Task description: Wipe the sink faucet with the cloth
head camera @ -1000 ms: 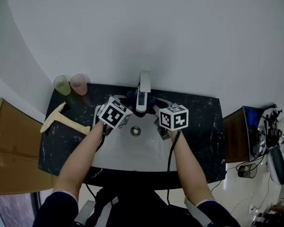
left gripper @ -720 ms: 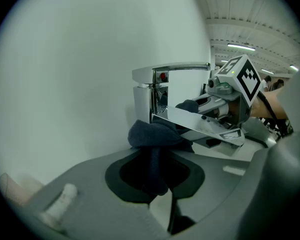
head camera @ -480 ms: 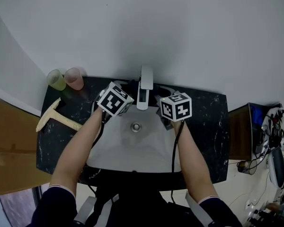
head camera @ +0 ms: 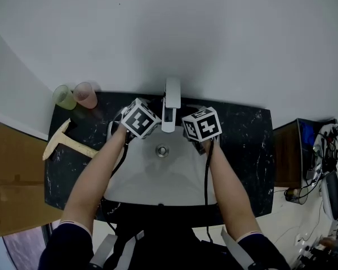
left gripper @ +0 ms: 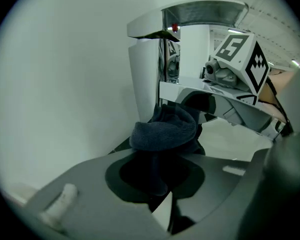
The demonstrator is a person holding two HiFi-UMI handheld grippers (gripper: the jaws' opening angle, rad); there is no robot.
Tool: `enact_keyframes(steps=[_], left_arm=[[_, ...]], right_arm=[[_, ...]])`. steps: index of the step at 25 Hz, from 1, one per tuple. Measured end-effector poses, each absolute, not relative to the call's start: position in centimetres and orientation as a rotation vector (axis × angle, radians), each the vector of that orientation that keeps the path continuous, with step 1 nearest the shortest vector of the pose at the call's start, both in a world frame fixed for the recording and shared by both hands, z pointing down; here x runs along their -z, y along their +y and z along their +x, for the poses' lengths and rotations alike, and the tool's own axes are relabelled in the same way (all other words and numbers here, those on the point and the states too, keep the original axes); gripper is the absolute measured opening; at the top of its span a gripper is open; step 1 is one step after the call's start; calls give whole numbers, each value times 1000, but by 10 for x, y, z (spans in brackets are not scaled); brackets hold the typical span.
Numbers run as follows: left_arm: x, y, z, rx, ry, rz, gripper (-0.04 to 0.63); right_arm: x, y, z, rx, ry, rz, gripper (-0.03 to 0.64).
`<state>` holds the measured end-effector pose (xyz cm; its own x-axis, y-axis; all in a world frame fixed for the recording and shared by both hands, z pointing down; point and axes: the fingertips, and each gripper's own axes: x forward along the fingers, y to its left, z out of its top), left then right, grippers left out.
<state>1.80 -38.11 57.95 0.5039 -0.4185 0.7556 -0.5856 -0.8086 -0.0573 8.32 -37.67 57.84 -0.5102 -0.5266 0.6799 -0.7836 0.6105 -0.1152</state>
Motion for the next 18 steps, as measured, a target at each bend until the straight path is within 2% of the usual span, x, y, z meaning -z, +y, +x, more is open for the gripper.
enact_keyframes(steps=[5,14,18], left_arm=[[-582,-368,15,-1242,-833,2510,55],[-556,-329,1,-1064,-848,2554,55],[-544,-313,-12,-984,-868,2557,55]], right_arm=[[-576,-371,84,-525,-2205,1041,43],[-554,-329,77,-484,-2297,1079,51],[-552,-305,66,-479,-2322,1074,123]])
